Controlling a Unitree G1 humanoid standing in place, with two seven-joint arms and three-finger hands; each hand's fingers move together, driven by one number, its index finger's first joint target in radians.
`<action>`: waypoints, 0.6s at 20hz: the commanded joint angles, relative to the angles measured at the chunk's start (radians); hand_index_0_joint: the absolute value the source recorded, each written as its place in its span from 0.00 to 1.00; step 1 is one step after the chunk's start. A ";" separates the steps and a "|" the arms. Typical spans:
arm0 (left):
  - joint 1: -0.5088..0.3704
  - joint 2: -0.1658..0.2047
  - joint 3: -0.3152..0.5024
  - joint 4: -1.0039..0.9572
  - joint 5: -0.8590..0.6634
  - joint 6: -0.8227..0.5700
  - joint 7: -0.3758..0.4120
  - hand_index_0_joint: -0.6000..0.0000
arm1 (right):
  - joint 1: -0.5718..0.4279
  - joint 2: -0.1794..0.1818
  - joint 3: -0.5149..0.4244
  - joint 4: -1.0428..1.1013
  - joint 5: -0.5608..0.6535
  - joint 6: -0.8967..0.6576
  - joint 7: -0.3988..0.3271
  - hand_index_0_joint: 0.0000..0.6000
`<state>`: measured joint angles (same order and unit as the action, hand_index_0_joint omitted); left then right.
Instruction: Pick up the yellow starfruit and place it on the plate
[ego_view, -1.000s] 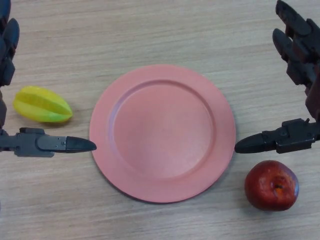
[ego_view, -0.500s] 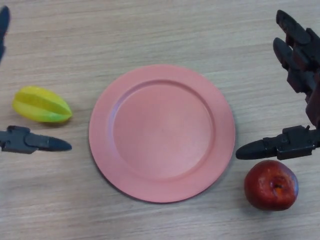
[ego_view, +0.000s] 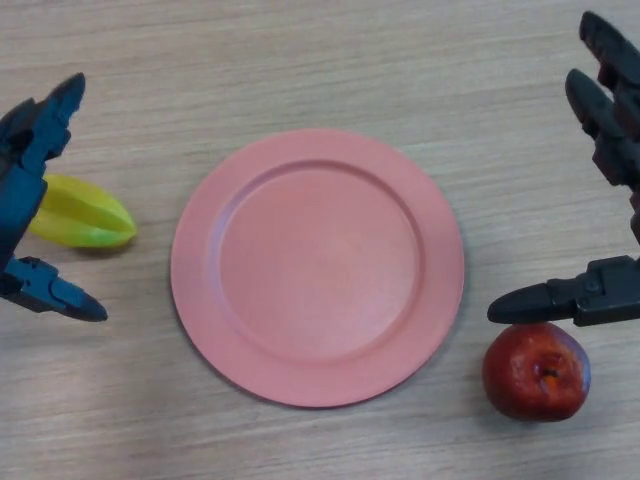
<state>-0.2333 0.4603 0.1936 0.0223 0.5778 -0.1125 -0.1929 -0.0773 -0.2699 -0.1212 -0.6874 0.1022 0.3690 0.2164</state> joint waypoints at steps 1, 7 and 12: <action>-0.058 0.058 0.027 0.000 0.045 -0.093 0.070 1.00 | -0.015 -0.036 -0.088 -0.071 0.042 -0.068 -0.012 0.00; -0.090 0.070 0.001 0.114 0.135 -0.109 0.126 1.00 | 0.006 -0.040 -0.124 -0.067 0.029 -0.107 0.005 0.00; -0.073 0.080 0.019 0.123 0.186 -0.071 0.131 1.00 | 0.006 -0.044 -0.141 -0.051 0.024 -0.132 -0.004 0.00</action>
<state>-0.2752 0.4699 0.1244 0.2000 0.7406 -0.1619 -0.1362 -0.0507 -0.2769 -0.2004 -0.6864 0.1080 0.3926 0.2276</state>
